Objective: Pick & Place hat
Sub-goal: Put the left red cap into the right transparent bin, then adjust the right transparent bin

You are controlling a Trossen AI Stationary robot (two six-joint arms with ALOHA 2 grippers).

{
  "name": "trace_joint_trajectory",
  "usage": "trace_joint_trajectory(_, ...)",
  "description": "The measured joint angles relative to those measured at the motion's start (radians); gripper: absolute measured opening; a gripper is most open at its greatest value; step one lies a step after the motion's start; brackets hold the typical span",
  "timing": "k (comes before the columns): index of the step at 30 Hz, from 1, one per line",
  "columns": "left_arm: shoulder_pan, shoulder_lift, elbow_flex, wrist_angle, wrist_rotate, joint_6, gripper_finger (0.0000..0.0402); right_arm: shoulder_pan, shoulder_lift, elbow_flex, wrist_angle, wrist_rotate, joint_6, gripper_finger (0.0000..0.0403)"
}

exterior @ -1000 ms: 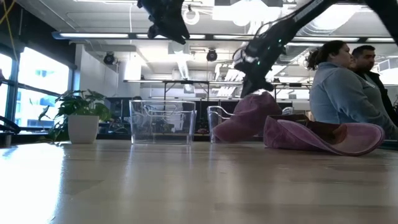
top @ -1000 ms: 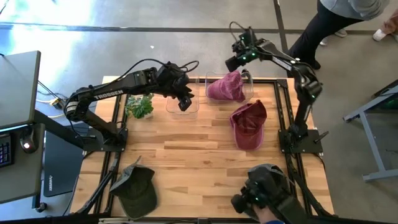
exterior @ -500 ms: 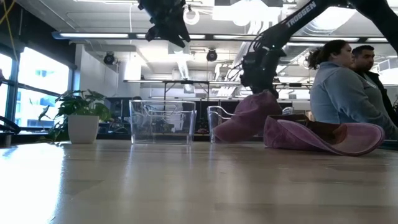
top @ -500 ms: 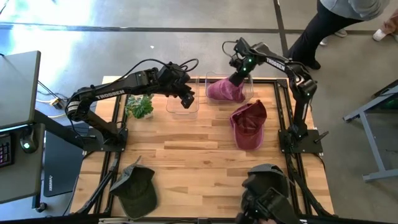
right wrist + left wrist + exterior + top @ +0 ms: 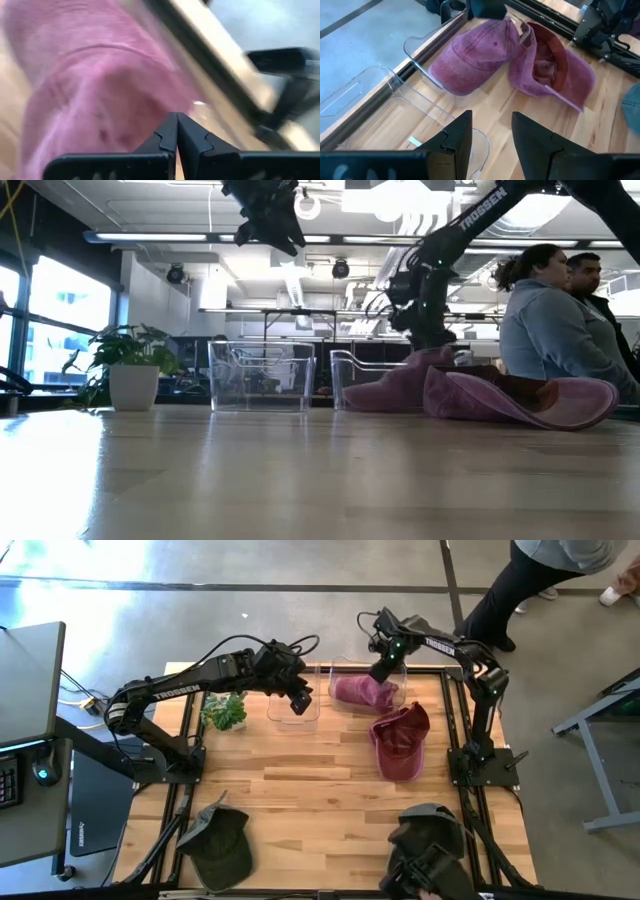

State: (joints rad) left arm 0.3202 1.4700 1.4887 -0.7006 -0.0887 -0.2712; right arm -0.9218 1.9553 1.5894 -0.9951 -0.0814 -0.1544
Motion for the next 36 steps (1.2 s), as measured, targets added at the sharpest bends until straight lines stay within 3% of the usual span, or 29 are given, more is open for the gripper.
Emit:
trace_joint_trajectory(3, 0.0, 0.0, 0.0, -0.012, 0.0, 0.007, 0.0133, 0.0, 0.0, 0.085, -0.095, 0.09, -0.003, 0.0014)
trace_joint_trajectory(6, 0.0, 0.0, 0.0, -0.032, 0.0, 0.013, 0.0133, 0.009, 0.0, 0.177, -0.226, 0.078, 0.0, 0.0025)
trace_joint_trajectory(11, 0.0, 0.0, 0.001, -0.1, -0.005, 0.02, 0.0133, 0.073, -0.001, 0.246, -0.433, -0.216, -0.017, 0.0029)
trace_joint_trajectory(13, 0.0, 0.0, 0.001, -0.12, -0.02, 0.037, 0.0133, 0.121, -0.002, 0.219, -0.473, -0.27, -0.058, 0.0021)
trace_joint_trajectory(15, 0.0, 0.0, 0.001, -0.133, -0.037, 0.058, 0.0133, 0.173, -0.002, 0.163, -0.488, -0.224, -0.089, 0.0009)
trace_joint_trajectory(18, 0.0, -0.002, 0.001, -0.148, -0.053, 0.081, 0.0133, 0.229, -0.001, 0.066, -0.418, -0.067, -0.103, 0.0004)
trace_joint_trajectory(23, 0.0, -0.002, 0.001, -0.159, -0.048, 0.117, 0.0133, 0.249, -0.001, -0.025, -0.255, 0.161, 0.007, 0.0003)
trace_joint_trajectory(25, 0.0, -0.002, 0.001, -0.168, -0.042, 0.123, 0.0133, 0.249, -0.001, -0.026, -0.241, 0.182, 0.043, 0.0002)
trace_joint_trajectory(32, 0.0, -0.003, 0.001, -0.204, -0.029, 0.144, 0.0133, 0.289, -0.034, 0.036, -0.376, 0.062, 0.066, 0.0007)
trace_joint_trajectory(36, 0.0, -0.003, 0.001, -0.226, -0.032, 0.171, 0.0133, 0.327, -0.083, 0.005, -0.352, -0.086, 0.013, 0.0002)
